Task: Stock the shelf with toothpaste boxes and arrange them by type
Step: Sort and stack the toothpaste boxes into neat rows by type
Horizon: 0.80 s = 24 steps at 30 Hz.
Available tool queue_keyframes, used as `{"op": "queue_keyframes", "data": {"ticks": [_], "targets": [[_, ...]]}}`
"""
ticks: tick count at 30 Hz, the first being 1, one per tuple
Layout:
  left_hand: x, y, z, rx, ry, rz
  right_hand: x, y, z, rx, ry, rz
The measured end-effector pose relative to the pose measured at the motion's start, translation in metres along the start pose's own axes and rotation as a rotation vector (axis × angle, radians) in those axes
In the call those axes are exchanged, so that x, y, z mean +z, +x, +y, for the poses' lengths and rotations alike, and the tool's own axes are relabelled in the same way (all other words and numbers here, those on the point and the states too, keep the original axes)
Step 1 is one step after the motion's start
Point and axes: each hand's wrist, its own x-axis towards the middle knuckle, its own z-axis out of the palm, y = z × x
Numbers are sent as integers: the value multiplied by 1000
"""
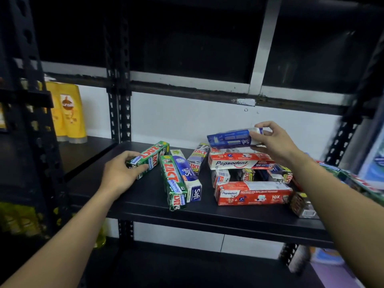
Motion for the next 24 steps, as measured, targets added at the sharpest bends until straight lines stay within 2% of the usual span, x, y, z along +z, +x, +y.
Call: {"op": "queue_keyframes", "data": {"ticks": [2,6,12,14,16,20,24], "targets": [[-1,0,-2,-3,-5,5,-8,11,5,5,-169,16],[-1,1,-1,-4,2,20,-13,23,14,-98,-716,63],[-1,0,-1,-14,-19,34,7,20,10,-180,-982,90],[-1,1,-2,-17,-29,39,22,9,5,-311,-1056,116],[-1,1,-2,-13,-31,42,40,-5,0,-481,-1075,129],[-2,-1,-1,-14,-31,49,75,-41,-15,-374,-923,-1],[-2,0,-2,-13,-23,45,104,-92,-15,-469,-742,-247]]}}
